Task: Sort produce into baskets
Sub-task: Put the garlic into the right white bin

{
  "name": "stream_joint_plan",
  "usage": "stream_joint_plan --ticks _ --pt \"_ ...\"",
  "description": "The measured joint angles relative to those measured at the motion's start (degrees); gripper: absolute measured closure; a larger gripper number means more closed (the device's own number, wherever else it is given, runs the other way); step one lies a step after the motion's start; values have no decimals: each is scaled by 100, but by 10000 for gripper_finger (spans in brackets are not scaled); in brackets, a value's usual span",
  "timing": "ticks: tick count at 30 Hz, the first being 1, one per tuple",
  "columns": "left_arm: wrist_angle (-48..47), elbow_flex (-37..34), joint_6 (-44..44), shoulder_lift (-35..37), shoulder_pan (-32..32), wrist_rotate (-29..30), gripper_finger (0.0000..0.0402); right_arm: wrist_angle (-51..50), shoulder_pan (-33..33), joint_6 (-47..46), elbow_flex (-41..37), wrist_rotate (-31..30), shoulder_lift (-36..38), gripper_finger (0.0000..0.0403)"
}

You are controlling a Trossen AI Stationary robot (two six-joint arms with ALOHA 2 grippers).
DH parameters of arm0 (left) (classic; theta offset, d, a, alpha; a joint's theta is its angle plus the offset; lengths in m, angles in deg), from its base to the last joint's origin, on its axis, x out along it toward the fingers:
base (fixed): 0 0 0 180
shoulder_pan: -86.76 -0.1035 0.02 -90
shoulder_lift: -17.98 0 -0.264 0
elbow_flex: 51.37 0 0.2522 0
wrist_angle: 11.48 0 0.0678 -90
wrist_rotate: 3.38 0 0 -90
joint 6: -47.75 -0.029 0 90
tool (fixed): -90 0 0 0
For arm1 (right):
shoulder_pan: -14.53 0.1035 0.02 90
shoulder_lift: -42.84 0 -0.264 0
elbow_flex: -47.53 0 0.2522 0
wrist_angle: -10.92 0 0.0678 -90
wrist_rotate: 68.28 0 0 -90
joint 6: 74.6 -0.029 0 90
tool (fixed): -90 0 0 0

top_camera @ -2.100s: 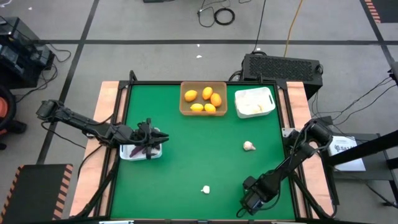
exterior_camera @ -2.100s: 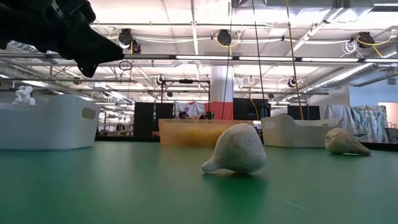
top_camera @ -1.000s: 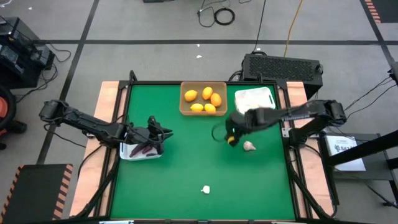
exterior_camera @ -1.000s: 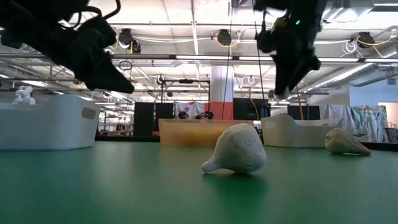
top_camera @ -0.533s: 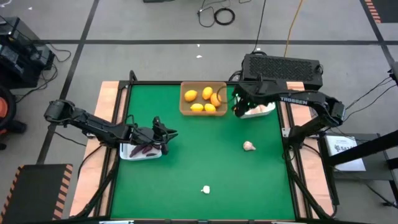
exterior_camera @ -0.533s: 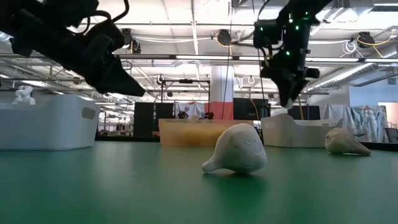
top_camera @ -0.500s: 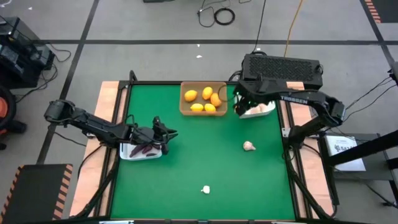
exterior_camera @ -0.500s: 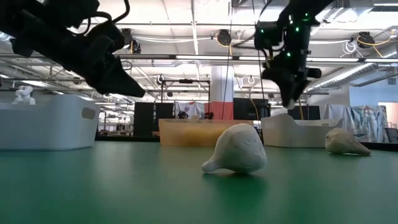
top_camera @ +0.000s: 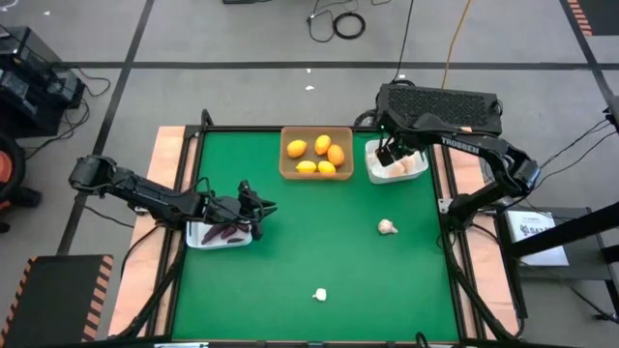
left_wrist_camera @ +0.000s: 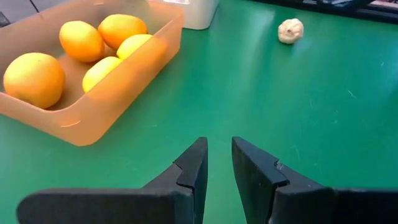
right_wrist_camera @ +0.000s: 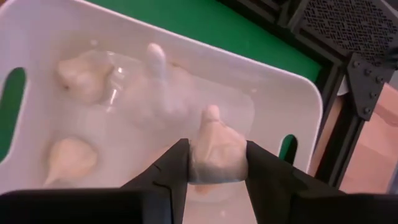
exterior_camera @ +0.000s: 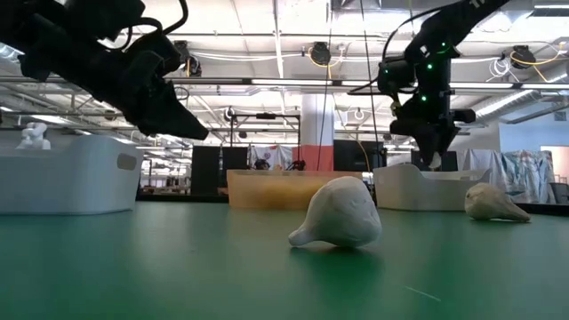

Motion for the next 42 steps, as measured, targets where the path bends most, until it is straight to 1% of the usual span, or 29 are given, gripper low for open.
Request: stream_joint_plan --ticks 5,13,17,20,25,27,31,35,39,42 --pt "-317 218 -25 0 2 -117 322 -4 -184 89 0 0 0 248" --pt "-339 225 -173 0 7 -112 322 -43 -312 196 0 19 0 187" --pt "-339 225 -178 0 7 -108 322 -118 -310 218 0 91 -1 169" --pt "-339 225 -186 0 7 -100 322 -129 -310 261 0 471 0 164" --pt "-339 225 -281 0 7 -77 322 -127 -220 318 0 1563 -2 163" --pt "-339 225 -283 0 7 -60 322 -127 -115 271 0 1898 -2 163" --pt "-339 225 -283 0 6 -16 322 -125 304 7 0 1999 -2 163" --pt "-337 225 -283 0 7 -14 322 -118 982 -331 0 2001 -2 163" --pt "-337 225 -284 0 7 -14 322 -5 1900 -784 0 2003 -2 163" --pt "-337 225 -284 0 7 -13 322 310 2682 -1039 0 2004 -2 163"
